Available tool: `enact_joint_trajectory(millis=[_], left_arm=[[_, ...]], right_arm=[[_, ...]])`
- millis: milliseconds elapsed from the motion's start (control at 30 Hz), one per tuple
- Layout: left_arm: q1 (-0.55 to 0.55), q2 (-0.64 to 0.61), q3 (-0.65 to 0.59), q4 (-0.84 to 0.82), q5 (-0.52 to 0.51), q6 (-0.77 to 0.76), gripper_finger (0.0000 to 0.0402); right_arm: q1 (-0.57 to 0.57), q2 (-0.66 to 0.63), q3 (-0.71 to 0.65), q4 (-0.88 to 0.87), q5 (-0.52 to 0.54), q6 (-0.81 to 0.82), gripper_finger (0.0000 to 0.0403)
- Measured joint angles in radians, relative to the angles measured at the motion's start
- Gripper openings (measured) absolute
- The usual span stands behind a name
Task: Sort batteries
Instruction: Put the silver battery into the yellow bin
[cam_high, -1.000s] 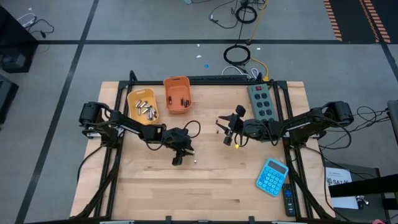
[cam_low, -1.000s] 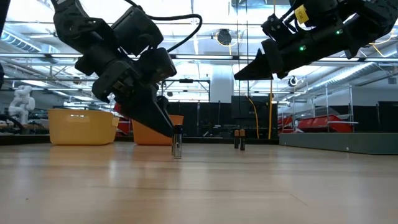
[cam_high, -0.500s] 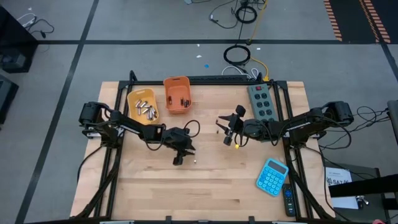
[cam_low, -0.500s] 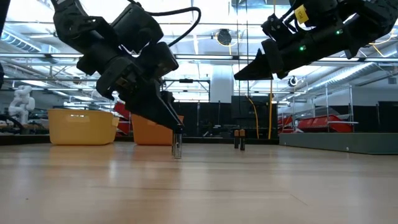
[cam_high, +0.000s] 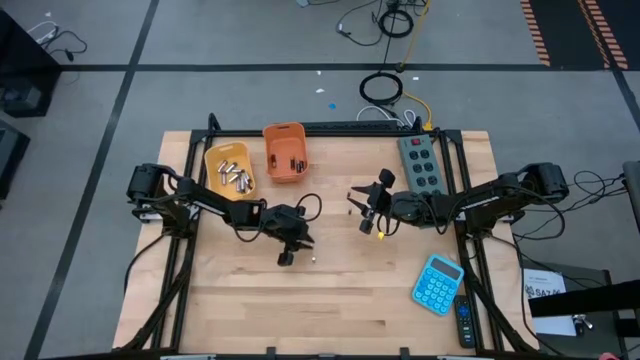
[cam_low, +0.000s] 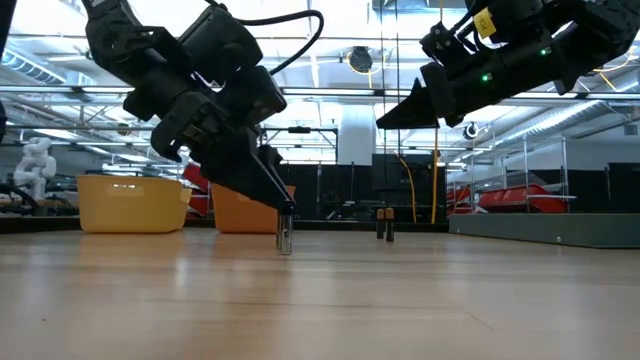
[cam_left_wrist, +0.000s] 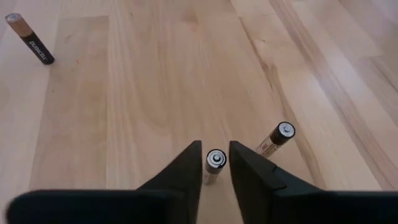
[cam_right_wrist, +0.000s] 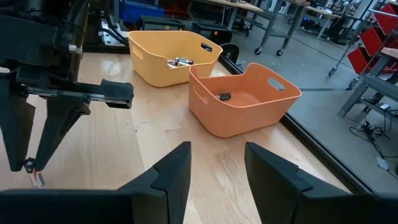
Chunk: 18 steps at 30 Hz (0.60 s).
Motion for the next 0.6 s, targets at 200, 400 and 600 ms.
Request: enact_joint_trajectory(millis=[200, 400, 600], left_arm=[[0.000, 0.000, 0.001, 0.000, 0.002, 0.016, 0.0018], [0.000, -0.001, 0.001, -0.001, -0.005, 0.027, 0.0017], [0.009, -0.054, 0.001, -0.028, -0.057, 0.048, 0.0017]], right_arm=[[0.000, 0.000, 0.000, 0.000, 0.000, 0.000, 0.0141], [0.000, 0.000, 0.000, 0.000, 0.000, 0.000, 0.0141], [0.000, 0.000, 0.000, -0.004, 0.000, 0.000, 0.0141]])
